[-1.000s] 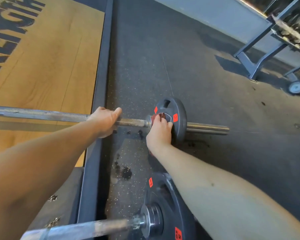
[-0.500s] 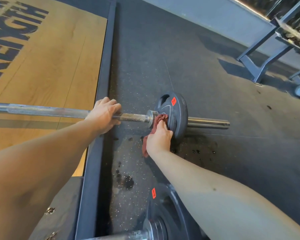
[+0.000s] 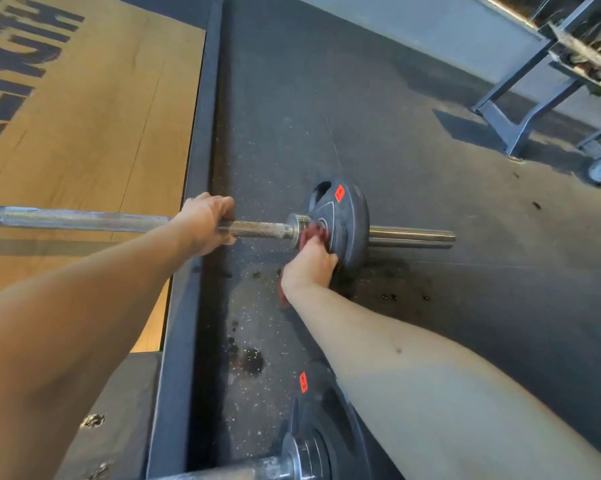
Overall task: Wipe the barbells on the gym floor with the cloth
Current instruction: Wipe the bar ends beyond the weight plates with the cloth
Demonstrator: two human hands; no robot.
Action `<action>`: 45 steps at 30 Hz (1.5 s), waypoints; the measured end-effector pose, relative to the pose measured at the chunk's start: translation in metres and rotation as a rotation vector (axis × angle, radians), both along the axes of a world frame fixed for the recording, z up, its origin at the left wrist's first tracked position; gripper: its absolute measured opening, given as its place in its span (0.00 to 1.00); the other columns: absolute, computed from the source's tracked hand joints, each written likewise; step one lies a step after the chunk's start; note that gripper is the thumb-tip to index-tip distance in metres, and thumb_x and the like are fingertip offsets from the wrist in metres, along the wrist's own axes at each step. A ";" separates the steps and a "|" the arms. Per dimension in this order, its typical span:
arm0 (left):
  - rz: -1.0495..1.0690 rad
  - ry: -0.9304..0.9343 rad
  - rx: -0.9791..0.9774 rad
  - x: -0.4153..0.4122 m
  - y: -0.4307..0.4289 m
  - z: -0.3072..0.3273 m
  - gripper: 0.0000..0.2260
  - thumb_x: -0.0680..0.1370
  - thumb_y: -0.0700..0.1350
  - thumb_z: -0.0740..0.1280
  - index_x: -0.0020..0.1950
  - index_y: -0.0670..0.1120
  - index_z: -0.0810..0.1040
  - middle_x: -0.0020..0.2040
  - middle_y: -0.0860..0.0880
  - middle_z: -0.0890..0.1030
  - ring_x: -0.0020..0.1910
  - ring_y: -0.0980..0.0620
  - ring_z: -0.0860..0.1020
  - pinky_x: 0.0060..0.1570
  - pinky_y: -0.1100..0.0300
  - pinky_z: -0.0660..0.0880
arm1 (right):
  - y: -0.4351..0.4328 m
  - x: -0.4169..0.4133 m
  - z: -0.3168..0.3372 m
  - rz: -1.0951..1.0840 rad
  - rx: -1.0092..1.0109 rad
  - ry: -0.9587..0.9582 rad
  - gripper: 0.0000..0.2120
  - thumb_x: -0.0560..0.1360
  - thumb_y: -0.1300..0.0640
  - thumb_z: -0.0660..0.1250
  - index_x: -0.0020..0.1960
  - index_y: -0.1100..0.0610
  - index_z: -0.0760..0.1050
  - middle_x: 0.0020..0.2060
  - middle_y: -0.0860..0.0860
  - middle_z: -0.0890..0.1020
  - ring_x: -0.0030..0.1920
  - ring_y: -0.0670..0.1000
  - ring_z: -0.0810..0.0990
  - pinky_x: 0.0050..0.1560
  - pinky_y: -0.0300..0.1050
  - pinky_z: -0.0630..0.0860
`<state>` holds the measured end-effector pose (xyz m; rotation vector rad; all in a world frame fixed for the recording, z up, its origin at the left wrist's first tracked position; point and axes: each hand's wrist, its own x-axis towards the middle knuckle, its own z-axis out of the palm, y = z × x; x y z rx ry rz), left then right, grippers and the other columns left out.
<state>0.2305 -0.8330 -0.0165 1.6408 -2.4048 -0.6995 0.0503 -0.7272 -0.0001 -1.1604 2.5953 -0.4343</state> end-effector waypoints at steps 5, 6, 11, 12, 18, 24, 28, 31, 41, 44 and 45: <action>-0.034 -0.078 -0.032 0.000 0.018 0.004 0.17 0.73 0.58 0.76 0.47 0.56 0.68 0.49 0.50 0.78 0.50 0.46 0.75 0.54 0.49 0.74 | 0.062 0.010 0.024 0.027 -0.033 -0.212 0.08 0.80 0.64 0.64 0.54 0.59 0.81 0.51 0.54 0.83 0.56 0.57 0.82 0.56 0.50 0.78; -0.042 -0.073 -0.048 0.000 0.022 0.004 0.17 0.73 0.60 0.75 0.48 0.55 0.69 0.48 0.51 0.77 0.51 0.46 0.74 0.55 0.49 0.73 | 0.068 0.009 0.036 0.039 -0.098 -0.235 0.10 0.81 0.64 0.62 0.56 0.59 0.81 0.50 0.52 0.82 0.54 0.55 0.81 0.56 0.50 0.77; -0.057 -0.001 -0.037 0.002 0.047 0.004 0.10 0.80 0.57 0.68 0.47 0.57 0.68 0.52 0.53 0.77 0.52 0.49 0.71 0.54 0.49 0.72 | 0.062 -0.014 0.068 0.235 -0.339 -0.096 0.17 0.80 0.70 0.61 0.66 0.63 0.78 0.57 0.54 0.79 0.63 0.55 0.77 0.68 0.41 0.70; -0.062 -0.013 -0.044 0.002 0.052 0.003 0.09 0.80 0.56 0.68 0.48 0.57 0.68 0.53 0.52 0.77 0.53 0.48 0.72 0.54 0.49 0.72 | 0.057 -0.017 0.062 0.309 -0.299 -0.042 0.19 0.79 0.69 0.65 0.69 0.61 0.76 0.62 0.53 0.79 0.66 0.55 0.75 0.73 0.45 0.69; -0.045 -0.003 -0.085 0.003 0.087 -0.008 0.11 0.80 0.56 0.68 0.50 0.58 0.66 0.52 0.55 0.71 0.52 0.51 0.68 0.56 0.50 0.71 | 0.056 -0.023 0.017 0.520 0.054 0.257 0.22 0.82 0.59 0.65 0.75 0.59 0.69 0.75 0.55 0.70 0.74 0.58 0.67 0.75 0.53 0.66; -0.041 0.035 -0.114 0.005 0.116 -0.005 0.11 0.81 0.54 0.67 0.51 0.58 0.64 0.51 0.55 0.66 0.51 0.53 0.62 0.55 0.51 0.68 | 0.019 -0.017 0.050 0.487 0.294 0.219 0.05 0.79 0.59 0.64 0.48 0.55 0.78 0.49 0.54 0.83 0.52 0.60 0.81 0.45 0.47 0.76; -0.040 0.028 -0.141 0.005 0.130 -0.007 0.12 0.81 0.53 0.69 0.51 0.57 0.65 0.55 0.52 0.71 0.55 0.48 0.68 0.57 0.50 0.69 | 0.006 -0.008 0.052 0.536 0.501 0.254 0.13 0.76 0.57 0.63 0.58 0.54 0.80 0.56 0.55 0.83 0.58 0.61 0.80 0.49 0.47 0.71; -0.034 0.003 -0.157 0.005 0.135 -0.012 0.13 0.80 0.53 0.69 0.50 0.57 0.64 0.56 0.52 0.72 0.56 0.48 0.68 0.58 0.50 0.67 | 0.035 -0.006 0.045 0.607 0.428 0.396 0.14 0.79 0.54 0.64 0.63 0.51 0.78 0.61 0.53 0.79 0.63 0.58 0.75 0.52 0.49 0.72; 0.011 -0.084 0.123 -0.010 0.126 0.033 0.11 0.80 0.49 0.70 0.53 0.54 0.67 0.57 0.48 0.74 0.59 0.46 0.69 0.62 0.47 0.69 | 0.091 -0.038 0.145 0.474 0.026 0.122 0.19 0.81 0.57 0.60 0.66 0.40 0.78 0.63 0.45 0.78 0.64 0.53 0.75 0.57 0.50 0.73; 0.084 -0.044 0.281 -0.017 0.133 0.042 0.15 0.82 0.51 0.68 0.59 0.51 0.63 0.52 0.48 0.71 0.59 0.43 0.70 0.63 0.47 0.68 | 0.102 -0.067 0.171 0.192 -0.028 0.051 0.13 0.77 0.45 0.59 0.52 0.41 0.82 0.56 0.46 0.81 0.58 0.53 0.78 0.58 0.50 0.74; 0.104 -0.042 0.294 -0.017 0.134 0.040 0.17 0.81 0.53 0.69 0.59 0.51 0.61 0.51 0.48 0.72 0.59 0.43 0.71 0.63 0.48 0.67 | 0.107 -0.073 0.174 0.109 -0.024 0.032 0.18 0.75 0.38 0.58 0.43 0.46 0.82 0.49 0.48 0.84 0.53 0.54 0.80 0.56 0.50 0.75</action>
